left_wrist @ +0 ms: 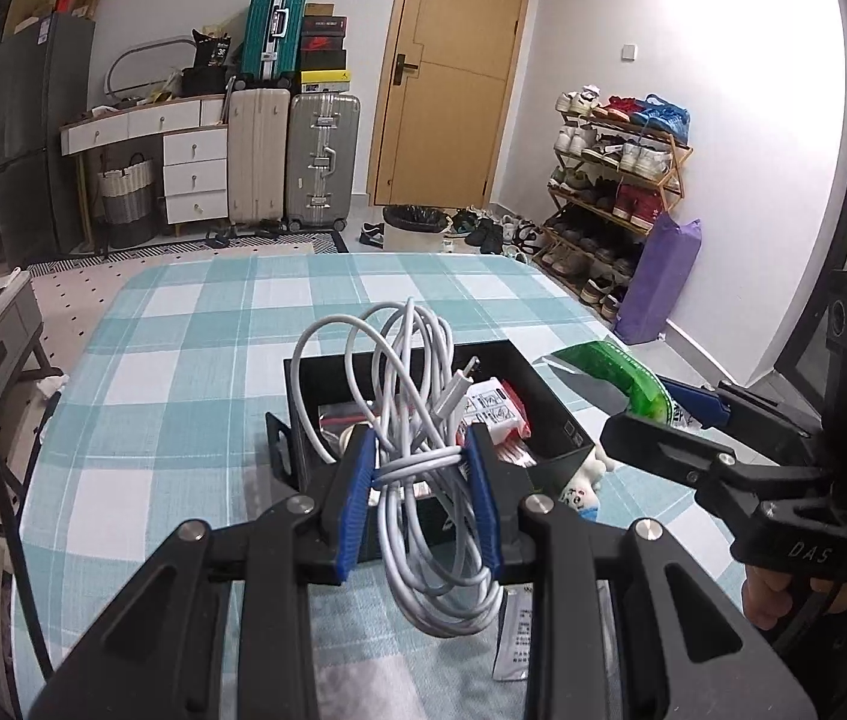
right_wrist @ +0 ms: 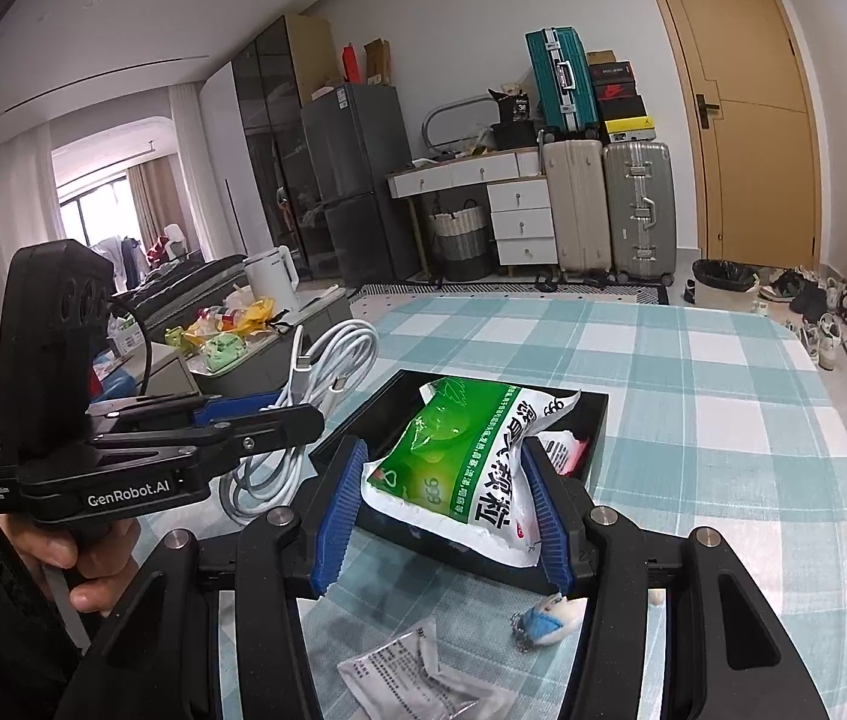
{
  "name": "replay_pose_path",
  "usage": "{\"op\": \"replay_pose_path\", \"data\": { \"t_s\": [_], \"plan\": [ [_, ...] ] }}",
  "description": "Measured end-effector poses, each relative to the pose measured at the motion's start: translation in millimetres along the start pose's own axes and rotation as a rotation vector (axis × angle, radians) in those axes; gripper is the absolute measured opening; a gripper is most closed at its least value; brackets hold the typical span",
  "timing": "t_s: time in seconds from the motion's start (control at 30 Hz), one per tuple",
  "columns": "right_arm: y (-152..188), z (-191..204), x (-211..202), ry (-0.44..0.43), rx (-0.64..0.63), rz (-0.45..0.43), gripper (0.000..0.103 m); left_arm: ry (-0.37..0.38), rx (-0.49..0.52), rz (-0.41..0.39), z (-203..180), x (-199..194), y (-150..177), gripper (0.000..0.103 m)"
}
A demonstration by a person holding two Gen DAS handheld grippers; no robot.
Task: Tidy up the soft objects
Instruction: 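Lift the cable coil with the left tool while the right tool carries the green packet over the box, then lower the cable and green packet into the black box and open both tools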
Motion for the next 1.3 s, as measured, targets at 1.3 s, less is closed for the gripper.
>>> {"op": "replay_pose_path", "data": {
  "t_s": [1.3],
  "plan": [
    [13.7, -24.8, 71.0, -0.007, -0.001, 0.127, 0.052, -0.017, 0.008, 0.041, 10.8, 64.6, -12.2, 0.017]
  ]
}}
Point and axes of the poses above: each gripper's, at about its wrist camera, not at the fingertips, and x roughly the way its jaws point, z to its left, y to its underside, the point moved 8 cm from there along x, roughly the way its jaws point, and after that the axes turned 8 degrees about -x, right-handed, at the moved point
